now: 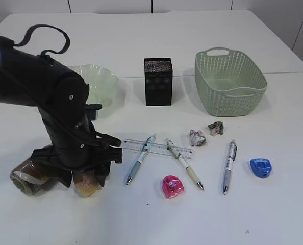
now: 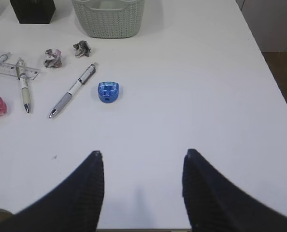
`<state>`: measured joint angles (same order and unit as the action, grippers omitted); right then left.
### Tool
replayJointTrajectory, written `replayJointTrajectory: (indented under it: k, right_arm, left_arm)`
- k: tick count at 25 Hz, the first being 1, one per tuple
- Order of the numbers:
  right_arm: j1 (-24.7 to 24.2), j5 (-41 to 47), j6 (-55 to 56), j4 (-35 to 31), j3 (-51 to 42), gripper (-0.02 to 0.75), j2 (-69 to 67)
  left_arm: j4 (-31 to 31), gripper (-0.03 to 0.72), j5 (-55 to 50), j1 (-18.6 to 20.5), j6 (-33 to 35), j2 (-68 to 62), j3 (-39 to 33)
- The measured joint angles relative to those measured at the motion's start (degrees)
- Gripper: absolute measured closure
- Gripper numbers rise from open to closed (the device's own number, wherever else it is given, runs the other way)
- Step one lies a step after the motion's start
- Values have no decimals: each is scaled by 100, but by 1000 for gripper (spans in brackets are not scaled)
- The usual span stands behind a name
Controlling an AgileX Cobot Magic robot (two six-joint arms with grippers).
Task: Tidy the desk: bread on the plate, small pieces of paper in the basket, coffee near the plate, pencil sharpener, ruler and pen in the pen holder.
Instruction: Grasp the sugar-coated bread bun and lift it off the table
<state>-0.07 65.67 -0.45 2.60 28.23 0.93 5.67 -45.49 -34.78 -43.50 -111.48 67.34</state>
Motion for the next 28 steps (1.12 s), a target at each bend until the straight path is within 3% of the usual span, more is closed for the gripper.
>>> replayJointTrajectory:
  k: [4, 13, 28]
  right_arm:
    - [0, 0, 0, 0, 0, 323, 0]
    - [0, 0, 0, 0, 0, 323, 0]
    - [0, 0, 0, 0, 0, 323, 0]
  left_arm:
    - [0, 203, 29, 0, 0, -43, 0]
    - [0, 435, 77, 0, -12, -43, 20]
    - [19, 454, -896, 0, -12, 375, 23]
